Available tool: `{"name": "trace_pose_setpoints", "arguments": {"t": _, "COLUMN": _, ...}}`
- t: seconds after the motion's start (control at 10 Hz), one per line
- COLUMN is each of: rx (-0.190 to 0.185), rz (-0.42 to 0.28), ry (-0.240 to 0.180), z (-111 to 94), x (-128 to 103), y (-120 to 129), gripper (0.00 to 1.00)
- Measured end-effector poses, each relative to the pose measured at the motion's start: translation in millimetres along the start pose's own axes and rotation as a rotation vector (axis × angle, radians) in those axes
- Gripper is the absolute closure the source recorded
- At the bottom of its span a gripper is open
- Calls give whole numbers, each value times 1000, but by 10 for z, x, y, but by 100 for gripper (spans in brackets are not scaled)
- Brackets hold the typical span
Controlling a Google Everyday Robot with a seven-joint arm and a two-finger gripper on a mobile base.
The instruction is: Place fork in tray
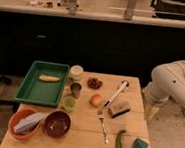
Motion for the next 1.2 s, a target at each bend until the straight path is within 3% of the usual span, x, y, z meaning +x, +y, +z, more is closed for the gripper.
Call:
{"name": "trace_pose_setpoints", "arguments": {"t": 0.3, "rx": 21, "rz": 158, "ry": 88, "z": 71, "x": -165, "y": 4, "gripper": 20}}
{"name": "trace_pose_setpoints", "arguments": {"t": 0.6, "rx": 29, "rz": 256, "ry": 117, "z": 154, "x": -280, "y": 50, "gripper": 20}}
{"name": "trace_pose_setpoints", "arguments": {"t": 0.8, "rx": 4, "rz": 349, "ry": 89, "z": 311, "x": -348, "y": 118, "gripper": 20}}
{"name": "trace_pose_setpoints", "arguments": {"t": 0.9, "rx": -47, "rz": 425, "ry": 38, "z": 478, "x": -388, "y": 192, "gripper": 20}}
{"name": "trace_pose_setpoints", "arguments": {"t": 1.2, "rx": -101, "rz": 516, "ry": -20, "z": 662, "x": -481, "y": 311, "gripper": 20}}
